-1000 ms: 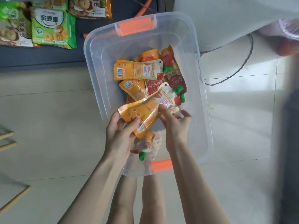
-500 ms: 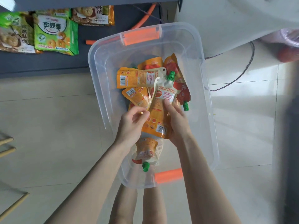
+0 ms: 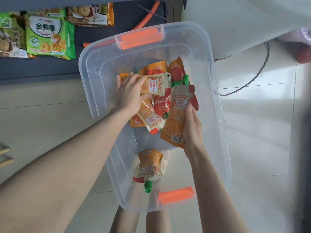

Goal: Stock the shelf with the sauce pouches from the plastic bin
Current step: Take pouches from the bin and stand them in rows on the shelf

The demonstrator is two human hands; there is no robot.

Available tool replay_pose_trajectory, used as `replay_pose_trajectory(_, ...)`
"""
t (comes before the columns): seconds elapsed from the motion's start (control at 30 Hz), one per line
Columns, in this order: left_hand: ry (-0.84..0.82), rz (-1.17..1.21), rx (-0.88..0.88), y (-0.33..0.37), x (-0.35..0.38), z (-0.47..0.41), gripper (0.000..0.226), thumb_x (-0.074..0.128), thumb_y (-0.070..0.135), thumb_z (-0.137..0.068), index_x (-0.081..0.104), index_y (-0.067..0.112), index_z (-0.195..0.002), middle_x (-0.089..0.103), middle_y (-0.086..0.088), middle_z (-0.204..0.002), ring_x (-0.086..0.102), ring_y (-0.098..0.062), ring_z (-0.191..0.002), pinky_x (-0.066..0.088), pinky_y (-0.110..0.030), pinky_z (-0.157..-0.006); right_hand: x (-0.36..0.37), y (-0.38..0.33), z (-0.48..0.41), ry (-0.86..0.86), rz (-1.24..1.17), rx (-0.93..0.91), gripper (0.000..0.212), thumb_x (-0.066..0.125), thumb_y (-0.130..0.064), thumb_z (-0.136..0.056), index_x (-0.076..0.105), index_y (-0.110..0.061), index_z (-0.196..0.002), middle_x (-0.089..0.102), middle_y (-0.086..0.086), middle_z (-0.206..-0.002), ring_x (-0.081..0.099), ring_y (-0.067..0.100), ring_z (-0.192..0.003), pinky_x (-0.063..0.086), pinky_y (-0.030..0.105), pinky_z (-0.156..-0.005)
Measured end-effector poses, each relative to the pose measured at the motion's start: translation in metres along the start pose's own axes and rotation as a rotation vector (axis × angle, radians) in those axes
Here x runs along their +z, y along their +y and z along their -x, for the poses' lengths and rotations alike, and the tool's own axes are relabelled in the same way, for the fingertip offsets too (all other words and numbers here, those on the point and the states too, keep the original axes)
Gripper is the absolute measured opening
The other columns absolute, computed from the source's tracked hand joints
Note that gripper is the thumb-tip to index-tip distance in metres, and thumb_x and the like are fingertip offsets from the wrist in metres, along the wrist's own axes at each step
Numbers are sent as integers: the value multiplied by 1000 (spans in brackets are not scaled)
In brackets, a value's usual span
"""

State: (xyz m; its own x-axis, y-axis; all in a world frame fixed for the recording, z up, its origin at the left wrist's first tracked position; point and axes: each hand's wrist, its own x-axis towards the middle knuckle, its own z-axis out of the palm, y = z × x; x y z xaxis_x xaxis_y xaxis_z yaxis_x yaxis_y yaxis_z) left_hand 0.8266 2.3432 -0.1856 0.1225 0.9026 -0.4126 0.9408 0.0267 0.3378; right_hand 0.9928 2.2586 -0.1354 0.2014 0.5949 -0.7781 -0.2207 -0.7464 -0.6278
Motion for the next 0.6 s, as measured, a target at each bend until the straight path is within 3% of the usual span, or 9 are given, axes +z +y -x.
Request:
replay_pose_trajectory(0.07, 8, 15, 3, 1, -5, -1, 58, 57, 49, -84, 48, 21, -134, 51, -7, -135, 42, -27, -129, 2, -49, -115, -1, 0, 0, -6, -40, 13, 26, 39, -41, -98, 63, -32, -103, 69, 1, -97, 69, 21, -91, 56, 45, -84)
replay_pose_trajectory(0.13, 14, 62, -2, 5, -11, 4, 53, 53, 52, -86, 54, 20, -128, 59, -9, -125, 51, -29, -117, 21, -45, -110, -4, -2, 2, -11, -79, 51, 27, 43, -41, -97, 64, -27, -104, 71, 0, -90, 70, 18, -82, 58, 41, -74)
replay_pose_trajectory(0.2, 60, 213, -2, 14, -21, 17, 41, 51, 48, -89, 61, 20, -117, 65, -3, -104, 58, -25, -94, 43, -34, -83, -6, -6, 7, -27, -105, 83, 30, 46, -42, -95, 66, -21, -100, 72, 1, -83, 70, 19, -73, 59, 37, -63)
replay_pose_trajectory(0.3, 23, 562, -93, 31, -39, 49, 20, 46, 40, -95, 61, 27, -97, 62, 12, -82, 57, -1, -71, 42, -18, -63, -7, -16, 21, -75, -105, 84, 32, 48, -42, -93, 66, -16, -97, 67, 11, -87, 63, 27, -77, 55, 42, -67)
replay_pose_trajectory(0.37, -14, 743, -153, 41, -53, 73, 19, 43, 36, -97, 58, 26, -91, 64, 10, -82, 58, 7, -69, 43, -10, -63, -5, -22, 34, -94, -77, 69, 37, 47, -42, -94, 65, -12, -104, 64, 14, -94, 61, 29, -85, 53, 45, -76)
replay_pose_trajectory(0.4, -40, 836, -182, 45, -60, 87, 21, 41, 35, -98, 58, 26, -90, 67, 6, -86, 61, 5, -73, 47, -12, -68, -3, -25, 41, -107, -58, 61, 40, 46, -45, -94, 63, -12, -110, 65, 13, -98, 63, 29, -89, 53, 45, -81)
replay_pose_trajectory(0.5, -120, 1093, -294, 58, -85, 131, 29, 36, 38, -99, 60, 21, -99, 69, -12, -101, 68, -23, -91, 53, -39, -82, 4, -29, 69, -169, 30, 44, 55, 48, -65, -84, 57, -27, -123, 66, 4, -118, 64, 24, -108, 51, 50, -94)
replay_pose_trajectory(0.53, -127, 1147, -321, 62, -94, 144, 33, 36, 39, -98, 60, 18, -103, 69, -13, -102, 67, -26, -93, 54, -41, -82, 6, -32, 80, -197, 56, 41, 59, 48, -72, -79, 55, -34, -124, 64, 0, -122, 62, 22, -112, 49, 50, -97)
replay_pose_trajectory(0.6, -108, 1229, -340, 70, -115, 173, 29, 40, 38, -97, 61, 20, -107, 72, -1, -98, 69, -15, -91, 56, -29, -78, 9, -38, 105, -238, 87, 30, 60, 52, -77, -72, 56, -40, -119, 63, -3, -123, 60, 20, -114, 45, 50, -100)
